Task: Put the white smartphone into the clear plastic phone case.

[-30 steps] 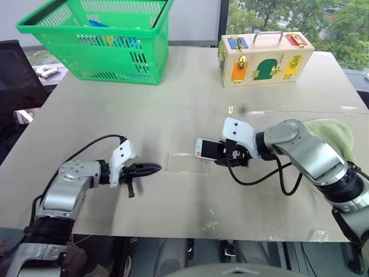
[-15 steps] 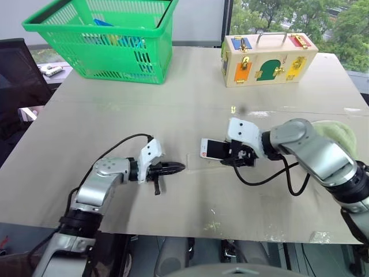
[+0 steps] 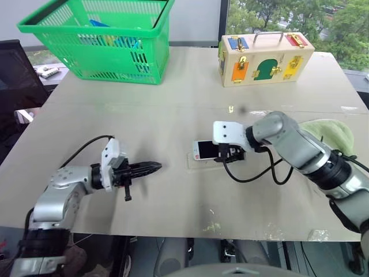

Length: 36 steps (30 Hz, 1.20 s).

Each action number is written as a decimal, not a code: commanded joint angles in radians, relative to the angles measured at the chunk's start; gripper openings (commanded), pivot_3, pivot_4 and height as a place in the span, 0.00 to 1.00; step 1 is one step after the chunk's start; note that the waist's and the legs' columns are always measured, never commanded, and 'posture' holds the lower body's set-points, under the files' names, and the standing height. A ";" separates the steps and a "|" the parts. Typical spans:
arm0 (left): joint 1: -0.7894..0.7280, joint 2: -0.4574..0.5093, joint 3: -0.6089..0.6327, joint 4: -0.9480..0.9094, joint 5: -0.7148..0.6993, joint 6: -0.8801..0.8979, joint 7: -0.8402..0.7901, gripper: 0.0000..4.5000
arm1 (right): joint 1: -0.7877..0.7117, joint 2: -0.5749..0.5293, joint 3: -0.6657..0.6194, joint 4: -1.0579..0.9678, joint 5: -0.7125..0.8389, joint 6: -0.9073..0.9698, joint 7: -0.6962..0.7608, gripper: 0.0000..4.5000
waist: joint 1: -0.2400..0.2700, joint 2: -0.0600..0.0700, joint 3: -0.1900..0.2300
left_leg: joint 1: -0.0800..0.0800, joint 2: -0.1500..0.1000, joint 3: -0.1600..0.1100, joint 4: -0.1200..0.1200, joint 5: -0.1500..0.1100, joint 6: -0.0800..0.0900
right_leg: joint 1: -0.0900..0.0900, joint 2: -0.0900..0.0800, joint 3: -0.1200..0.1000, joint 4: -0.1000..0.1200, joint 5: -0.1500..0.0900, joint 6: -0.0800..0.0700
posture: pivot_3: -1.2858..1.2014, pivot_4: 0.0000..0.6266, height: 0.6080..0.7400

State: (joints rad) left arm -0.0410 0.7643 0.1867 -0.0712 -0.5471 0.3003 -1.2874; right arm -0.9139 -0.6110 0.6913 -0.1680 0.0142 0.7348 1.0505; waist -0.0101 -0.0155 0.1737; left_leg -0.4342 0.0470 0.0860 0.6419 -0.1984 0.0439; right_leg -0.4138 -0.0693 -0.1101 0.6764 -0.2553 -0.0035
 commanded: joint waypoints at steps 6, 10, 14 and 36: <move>0.092 -0.013 0.097 -0.110 -0.074 -0.042 0.006 0.00 | -0.029 0.006 0.024 0.008 -0.067 -0.037 0.088 0.62 | -0.002 0.000 0.000 | 0.000 0.000 0.000 0.000 0.000 0.000 | 0.000 0.000 0.000 0.001 0.000 0.000 | 0.52 0.24 1.00; 0.099 -0.012 0.095 -0.082 -0.056 -0.088 -0.019 0.00 | -0.030 0.017 0.033 0.028 -0.100 -0.012 0.096 0.62 | -0.002 0.000 0.000 | 0.000 0.000 0.000 0.000 0.000 0.000 | 0.000 0.000 0.000 0.001 0.000 0.000 | 0.52 0.24 1.00; 0.089 -0.011 0.095 -0.058 -0.052 -0.105 -0.018 0.00 | -0.038 0.035 0.044 0.049 -0.126 0.022 0.108 0.62 | -0.002 0.000 0.000 | 0.000 0.000 0.000 0.000 0.000 0.000 | 0.000 0.000 0.000 0.001 0.000 0.000 | 0.52 0.24 1.00; 0.062 -0.028 0.039 -0.057 -0.034 -0.116 0.009 0.00 | -0.023 0.049 0.069 0.020 -0.188 0.070 0.146 0.92 | -0.002 0.000 0.000 | 0.001 0.000 0.000 0.000 0.000 0.000 | 0.000 0.000 -0.001 0.000 0.000 0.000 | 0.52 0.24 1.00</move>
State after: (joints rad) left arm 0.0305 0.7355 0.2248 -0.1073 -0.5777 0.1960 -1.2818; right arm -0.9394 -0.5640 0.7668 -0.1383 -0.1725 0.8143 1.1899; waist -0.0119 -0.0155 0.1739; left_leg -0.4337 0.0472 0.0857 0.6418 -0.1986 0.0438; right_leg -0.4139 -0.0695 -0.1107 0.6769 -0.2553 -0.0039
